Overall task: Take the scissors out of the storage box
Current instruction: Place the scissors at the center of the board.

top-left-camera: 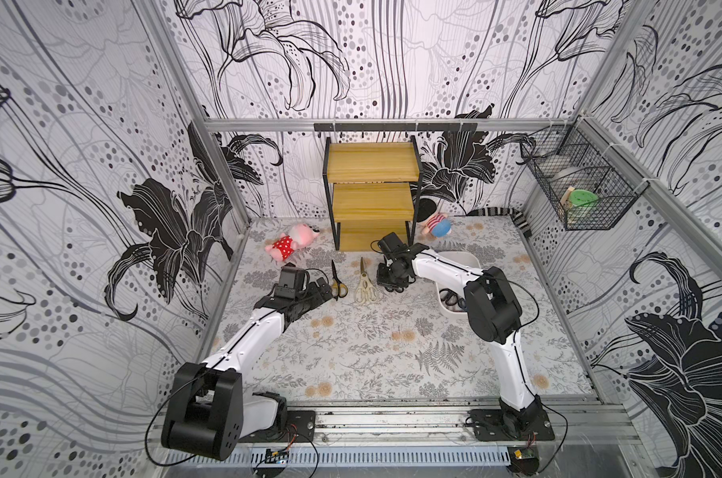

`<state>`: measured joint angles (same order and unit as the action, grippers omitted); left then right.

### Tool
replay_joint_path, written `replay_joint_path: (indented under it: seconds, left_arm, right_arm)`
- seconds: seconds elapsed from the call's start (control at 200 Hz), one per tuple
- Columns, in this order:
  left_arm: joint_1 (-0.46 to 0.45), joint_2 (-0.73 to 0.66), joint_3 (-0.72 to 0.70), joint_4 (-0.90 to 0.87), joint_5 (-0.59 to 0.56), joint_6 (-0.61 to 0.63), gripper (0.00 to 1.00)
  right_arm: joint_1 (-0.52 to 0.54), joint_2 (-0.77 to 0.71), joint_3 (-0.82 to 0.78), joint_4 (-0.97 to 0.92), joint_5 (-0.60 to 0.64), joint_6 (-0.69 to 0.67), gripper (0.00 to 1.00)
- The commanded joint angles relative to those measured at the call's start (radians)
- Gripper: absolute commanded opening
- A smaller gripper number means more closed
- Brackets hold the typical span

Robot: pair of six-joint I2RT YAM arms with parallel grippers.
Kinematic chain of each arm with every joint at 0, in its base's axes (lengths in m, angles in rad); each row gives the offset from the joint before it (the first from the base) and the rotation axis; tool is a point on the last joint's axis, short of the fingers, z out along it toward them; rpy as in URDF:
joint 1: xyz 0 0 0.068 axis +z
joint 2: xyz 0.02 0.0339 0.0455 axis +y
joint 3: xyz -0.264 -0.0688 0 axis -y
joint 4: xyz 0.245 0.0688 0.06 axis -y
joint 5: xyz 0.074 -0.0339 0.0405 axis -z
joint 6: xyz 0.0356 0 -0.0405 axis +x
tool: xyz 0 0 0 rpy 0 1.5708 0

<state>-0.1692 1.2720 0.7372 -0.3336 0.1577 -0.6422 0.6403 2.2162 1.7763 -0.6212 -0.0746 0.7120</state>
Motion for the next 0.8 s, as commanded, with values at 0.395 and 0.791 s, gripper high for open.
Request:
replay_joint_path:
  seconds: [0.395, 0.791]
  left_arm:
    - [0.006, -0.001, 0.013, -0.004, -0.011, 0.024, 0.98]
    - [0.007, -0.025, 0.008, -0.012, -0.020, 0.021, 0.98]
  right_arm:
    - [0.007, 0.025, -0.038, -0.026, 0.018, 0.030, 0.13]
    - [0.007, 0.009, -0.023, -0.026, 0.010, 0.029, 0.24]
